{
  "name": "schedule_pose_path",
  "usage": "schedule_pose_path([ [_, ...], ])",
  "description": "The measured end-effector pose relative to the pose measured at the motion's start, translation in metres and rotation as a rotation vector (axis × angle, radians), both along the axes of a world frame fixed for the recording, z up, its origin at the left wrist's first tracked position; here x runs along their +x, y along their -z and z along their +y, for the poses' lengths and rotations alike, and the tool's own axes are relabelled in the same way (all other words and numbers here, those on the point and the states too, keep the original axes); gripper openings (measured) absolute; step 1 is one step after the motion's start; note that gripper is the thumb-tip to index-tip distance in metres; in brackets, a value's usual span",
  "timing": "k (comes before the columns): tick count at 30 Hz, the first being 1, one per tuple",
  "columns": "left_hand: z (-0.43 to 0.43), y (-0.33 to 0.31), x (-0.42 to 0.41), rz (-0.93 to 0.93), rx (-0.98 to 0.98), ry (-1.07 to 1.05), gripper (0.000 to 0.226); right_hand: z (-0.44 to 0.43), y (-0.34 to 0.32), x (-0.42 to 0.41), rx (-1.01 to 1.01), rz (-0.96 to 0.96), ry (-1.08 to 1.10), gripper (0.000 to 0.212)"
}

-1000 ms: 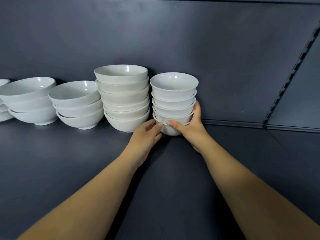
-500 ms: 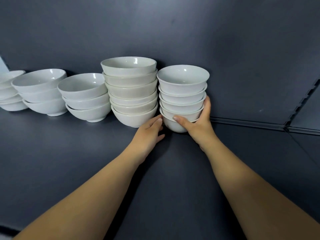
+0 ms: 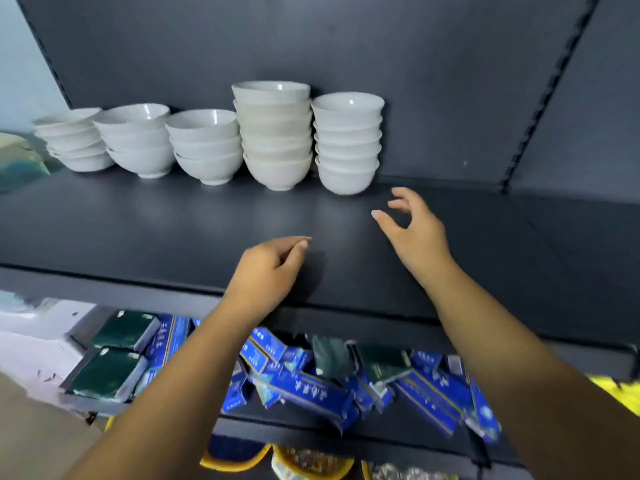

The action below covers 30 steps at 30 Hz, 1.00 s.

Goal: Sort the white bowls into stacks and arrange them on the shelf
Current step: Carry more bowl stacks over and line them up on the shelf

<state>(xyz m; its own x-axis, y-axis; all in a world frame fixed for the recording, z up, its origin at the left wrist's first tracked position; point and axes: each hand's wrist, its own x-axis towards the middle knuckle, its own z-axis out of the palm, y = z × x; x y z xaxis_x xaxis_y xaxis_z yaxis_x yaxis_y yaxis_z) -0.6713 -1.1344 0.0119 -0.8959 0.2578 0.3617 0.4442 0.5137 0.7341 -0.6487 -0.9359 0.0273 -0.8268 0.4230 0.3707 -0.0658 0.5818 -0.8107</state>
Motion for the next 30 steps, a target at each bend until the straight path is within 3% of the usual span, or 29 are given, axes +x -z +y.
schedule_pose_path([
  [2, -0.017, 0.012, 0.034, 0.094, 0.040, 0.049, 0.027, -0.019, 0.014, 0.048, 0.250, 0.114, 0.042, 0.034],
  [5, -0.036, 0.031, 0.081, 0.192, 0.040, 0.264, 0.043, -0.045, 0.052, 0.119, 0.458, 0.243, 0.132, 0.031],
  [9, -0.053, 0.075, 0.130, 0.201, -0.037, 0.489, 0.039, -0.069, 0.111, 0.223, 0.571, 0.044, 0.225, 0.030],
  [11, -0.055, 0.104, 0.160, 0.129, -0.115, 0.622, 0.041, -0.083, 0.135, 0.286, 0.538, -0.204, 0.293, 0.034],
  [15, -0.061, 0.155, 0.205, -0.030, -0.234, 0.731, 0.047, -0.111, 0.165, 0.378, 0.417, -0.488, 0.516, 0.029],
  [17, -0.060, 0.178, 0.231, -0.095, -0.343, 0.831, 0.042, -0.126, 0.173, 0.424, 0.302, -0.635, 0.647, 0.021],
  [19, -0.056, 0.193, 0.250, -0.154, -0.457, 0.833, 0.029, -0.137, 0.185, 0.463, 0.194, -0.752, 0.702, 0.029],
  [24, -0.033, 0.208, 0.297, -0.205, -0.610, 0.953, 0.029, -0.160, 0.204, 0.540, -0.026, -0.893, 0.900, 0.035],
  [30, 0.015, 0.213, 0.359, -0.221, -0.696, 1.101, 0.027, -0.168, 0.229, 0.615, -0.248, -0.933, 1.070, 0.035],
])
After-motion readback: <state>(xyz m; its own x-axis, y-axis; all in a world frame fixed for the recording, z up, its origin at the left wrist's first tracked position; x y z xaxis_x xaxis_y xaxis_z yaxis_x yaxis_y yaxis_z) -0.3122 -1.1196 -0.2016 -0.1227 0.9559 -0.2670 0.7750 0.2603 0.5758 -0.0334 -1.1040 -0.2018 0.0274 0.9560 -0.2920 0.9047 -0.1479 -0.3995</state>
